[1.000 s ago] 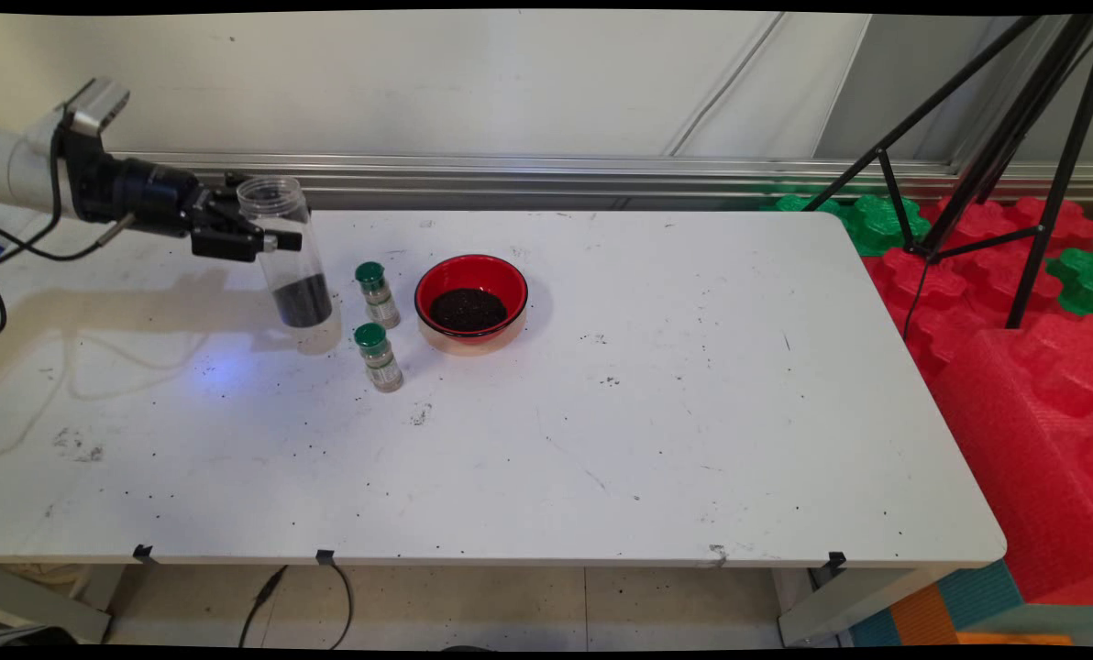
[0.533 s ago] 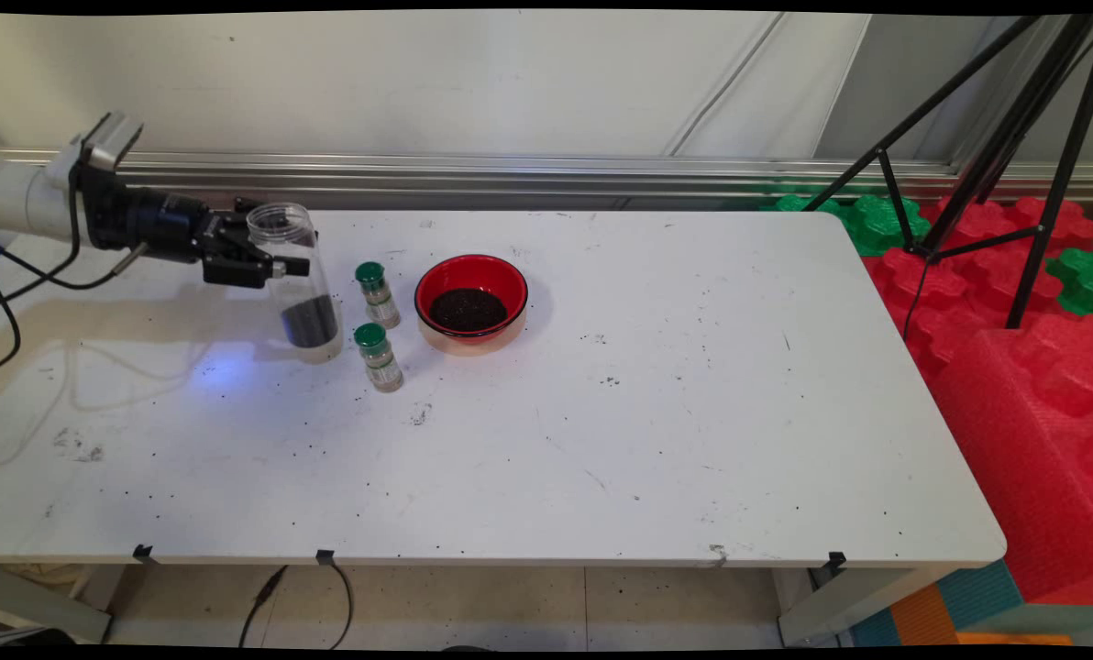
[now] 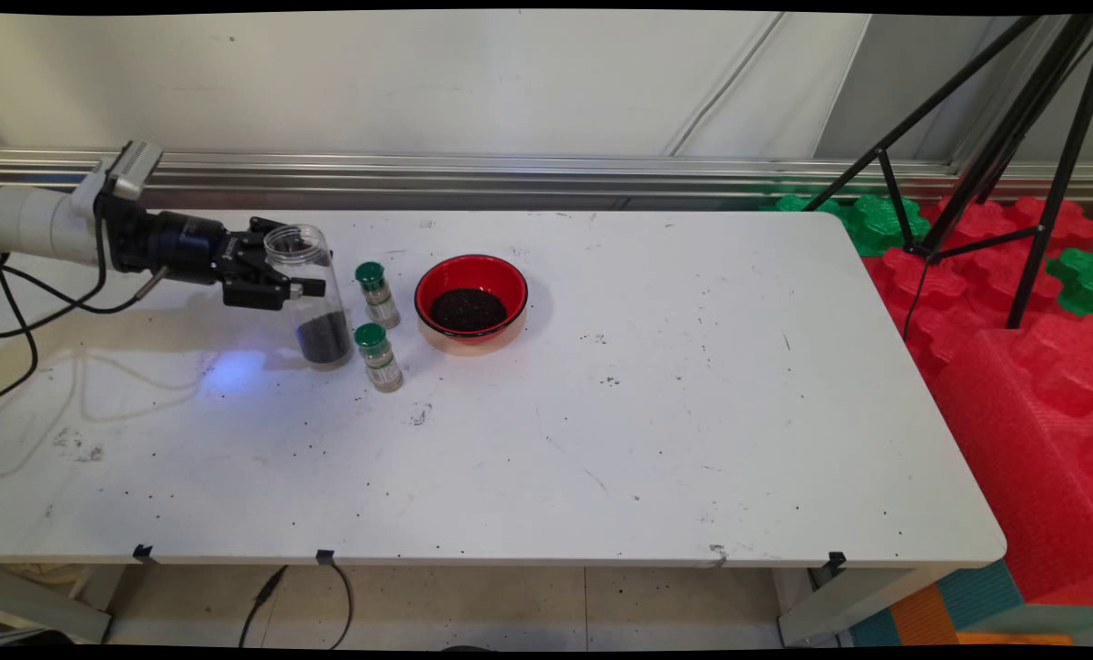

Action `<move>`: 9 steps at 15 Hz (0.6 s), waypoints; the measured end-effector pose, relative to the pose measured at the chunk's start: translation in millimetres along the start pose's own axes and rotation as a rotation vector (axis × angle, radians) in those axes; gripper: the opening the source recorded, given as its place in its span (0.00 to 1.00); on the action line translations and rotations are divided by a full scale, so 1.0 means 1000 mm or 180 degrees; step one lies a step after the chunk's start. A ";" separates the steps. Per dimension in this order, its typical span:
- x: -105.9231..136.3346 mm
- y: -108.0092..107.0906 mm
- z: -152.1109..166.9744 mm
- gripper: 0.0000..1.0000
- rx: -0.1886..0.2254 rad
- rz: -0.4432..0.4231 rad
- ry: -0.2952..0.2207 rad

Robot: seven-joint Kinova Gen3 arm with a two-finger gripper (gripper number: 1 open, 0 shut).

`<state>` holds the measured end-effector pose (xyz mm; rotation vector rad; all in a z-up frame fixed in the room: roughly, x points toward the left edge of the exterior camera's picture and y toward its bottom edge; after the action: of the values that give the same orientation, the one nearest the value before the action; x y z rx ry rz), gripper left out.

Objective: Place the picked object on the table

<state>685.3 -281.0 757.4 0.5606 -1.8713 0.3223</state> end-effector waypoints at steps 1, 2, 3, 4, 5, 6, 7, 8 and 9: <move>-0.001 0.001 0.002 0.00 0.0003 0.0007 0.0000; -0.003 0.002 0.004 0.00 0.0007 0.0014 0.0000; -0.004 0.002 0.006 0.00 0.0011 0.0021 0.0000; -0.006 0.003 0.007 0.00 0.0013 0.0027 -0.0002; -0.007 0.004 0.009 0.00 0.0014 0.0035 -0.0004; -0.008 0.004 0.010 0.00 0.0017 0.0042 -0.0006; -0.009 0.005 0.011 0.00 0.0020 0.0048 -0.0007; -0.010 0.005 0.012 0.00 0.0022 0.0054 -0.0010; -0.010 0.006 0.013 0.00 0.0023 0.0059 -0.0011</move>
<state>674.7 -280.0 743.4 0.5493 -1.8802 0.3405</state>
